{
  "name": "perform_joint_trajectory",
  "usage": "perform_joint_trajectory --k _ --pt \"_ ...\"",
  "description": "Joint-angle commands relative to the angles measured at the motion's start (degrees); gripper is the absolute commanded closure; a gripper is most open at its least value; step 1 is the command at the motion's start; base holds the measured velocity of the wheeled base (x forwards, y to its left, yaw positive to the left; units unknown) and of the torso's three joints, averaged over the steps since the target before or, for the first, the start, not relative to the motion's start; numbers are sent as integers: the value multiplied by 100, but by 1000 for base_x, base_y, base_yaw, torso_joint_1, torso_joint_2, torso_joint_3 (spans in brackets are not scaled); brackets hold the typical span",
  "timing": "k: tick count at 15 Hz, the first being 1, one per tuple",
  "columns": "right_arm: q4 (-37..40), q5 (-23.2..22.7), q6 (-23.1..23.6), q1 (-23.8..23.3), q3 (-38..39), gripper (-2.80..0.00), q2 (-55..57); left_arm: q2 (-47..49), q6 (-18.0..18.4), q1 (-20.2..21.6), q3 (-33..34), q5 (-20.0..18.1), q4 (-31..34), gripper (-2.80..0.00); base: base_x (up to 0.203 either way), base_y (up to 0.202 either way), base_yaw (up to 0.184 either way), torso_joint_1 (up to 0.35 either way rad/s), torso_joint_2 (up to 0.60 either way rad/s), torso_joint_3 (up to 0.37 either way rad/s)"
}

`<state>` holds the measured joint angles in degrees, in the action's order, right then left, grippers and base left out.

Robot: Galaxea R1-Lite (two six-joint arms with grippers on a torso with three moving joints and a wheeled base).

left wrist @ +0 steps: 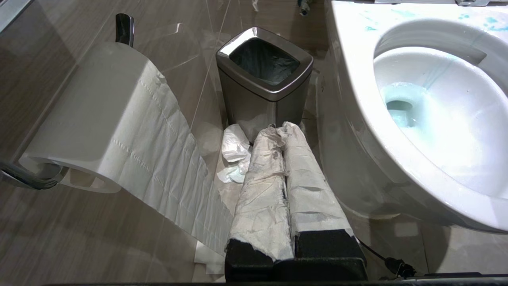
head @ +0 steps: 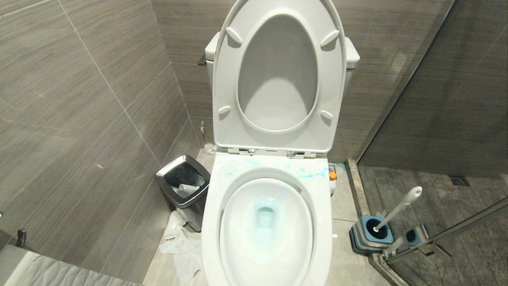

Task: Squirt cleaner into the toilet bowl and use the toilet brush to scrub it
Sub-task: Flush the toilet

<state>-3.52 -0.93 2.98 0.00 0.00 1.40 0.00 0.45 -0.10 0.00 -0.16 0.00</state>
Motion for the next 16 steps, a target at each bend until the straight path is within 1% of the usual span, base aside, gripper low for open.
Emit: perform_joint_trajectory --k 1,4,6,16 --pt "-8 5 -38 0 141 0 -140 0 -1 1 9 -2 3 0 0 0 0 0 0 0" --pt "27 23 -240 0 123 0 -140 0 -1 1 9 -2 1 0 0 0 0 0 0 0" --pt "21 157 -298 0 123 0 -140 0 -1 1 9 -2 7 0 0 0 0 0 0 0" --pt "-17 163 -290 0 141 0 -140 0 -1 1 9 -2 1 0 0 0 0 0 0 0"
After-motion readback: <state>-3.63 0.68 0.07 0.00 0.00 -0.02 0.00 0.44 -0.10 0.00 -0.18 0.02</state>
